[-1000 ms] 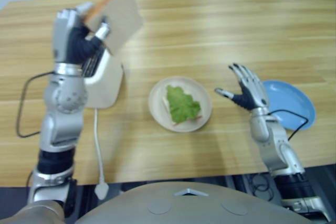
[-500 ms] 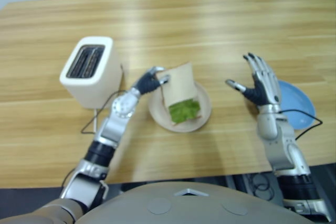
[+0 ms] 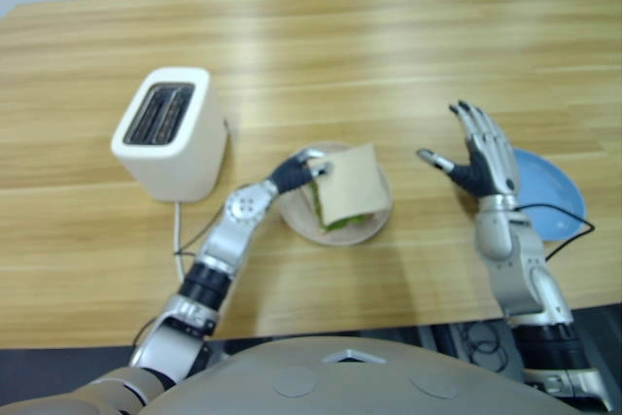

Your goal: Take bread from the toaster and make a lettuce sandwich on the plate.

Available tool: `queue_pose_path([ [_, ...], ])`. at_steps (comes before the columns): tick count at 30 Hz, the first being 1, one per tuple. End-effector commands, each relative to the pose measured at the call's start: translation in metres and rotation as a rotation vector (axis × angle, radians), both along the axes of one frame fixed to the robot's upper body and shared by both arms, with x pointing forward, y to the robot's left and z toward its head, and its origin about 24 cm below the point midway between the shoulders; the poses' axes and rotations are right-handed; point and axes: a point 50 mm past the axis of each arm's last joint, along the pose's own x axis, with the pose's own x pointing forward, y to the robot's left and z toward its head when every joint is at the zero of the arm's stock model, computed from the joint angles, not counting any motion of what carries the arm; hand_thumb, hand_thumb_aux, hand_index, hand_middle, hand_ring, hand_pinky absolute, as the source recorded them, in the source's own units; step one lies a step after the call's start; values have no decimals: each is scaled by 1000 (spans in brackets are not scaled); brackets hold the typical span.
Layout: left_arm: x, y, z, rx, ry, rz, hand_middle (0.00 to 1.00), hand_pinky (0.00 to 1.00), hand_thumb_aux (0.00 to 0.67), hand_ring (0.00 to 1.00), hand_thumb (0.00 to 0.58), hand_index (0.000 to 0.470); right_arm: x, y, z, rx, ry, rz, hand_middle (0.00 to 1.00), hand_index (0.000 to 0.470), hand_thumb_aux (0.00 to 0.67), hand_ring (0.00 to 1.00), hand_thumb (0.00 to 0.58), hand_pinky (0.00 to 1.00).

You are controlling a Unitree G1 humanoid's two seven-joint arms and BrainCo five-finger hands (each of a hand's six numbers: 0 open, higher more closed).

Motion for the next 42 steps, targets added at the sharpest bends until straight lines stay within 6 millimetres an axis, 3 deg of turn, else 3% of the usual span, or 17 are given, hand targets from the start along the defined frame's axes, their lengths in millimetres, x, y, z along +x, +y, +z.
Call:
queue_pose_path([
  [1, 1, 4, -6, 41, 10, 13, 1000, 1000, 670, 1000, 580, 460, 0, 3, -1, -11, 14, 14, 0, 0, 0, 0, 0, 0],
  [7, 7, 16, -13, 148, -29, 64, 1000, 1000, 670, 1000, 580, 460, -4, 21, -6, -53, 64, 133, 0, 0, 0, 0, 0, 0],
  [15, 11, 18, -23, 200, -20, 63, 1000, 1000, 670, 1000, 580, 460, -8, 36, -10, -82, 96, 229, 0, 0, 0, 0, 0, 0],
  [20, 5, 10, -42, 239, 34, 22, 1000, 1000, 670, 1000, 580, 460, -26, 68, -20, -120, 202, 478, 0, 0, 0, 0, 0, 0],
  [23, -2, 4, -52, 261, 62, -18, 1000, 1000, 670, 1000, 580, 460, -36, 76, -21, -136, 232, 552, 0, 0, 0, 0, 0, 0],
  [33, 0, 10, -62, 353, 56, -12, 1000, 1000, 670, 1000, 580, 460, -55, 89, -31, -196, 332, 667, 0, 0, 0, 0, 0, 0],
  [42, 7, 23, -60, 385, 30, 43, 1000, 1000, 670, 1000, 580, 460, -44, 79, -56, -306, 407, 628, 0, 0, 0, 0, 0, 0],
])
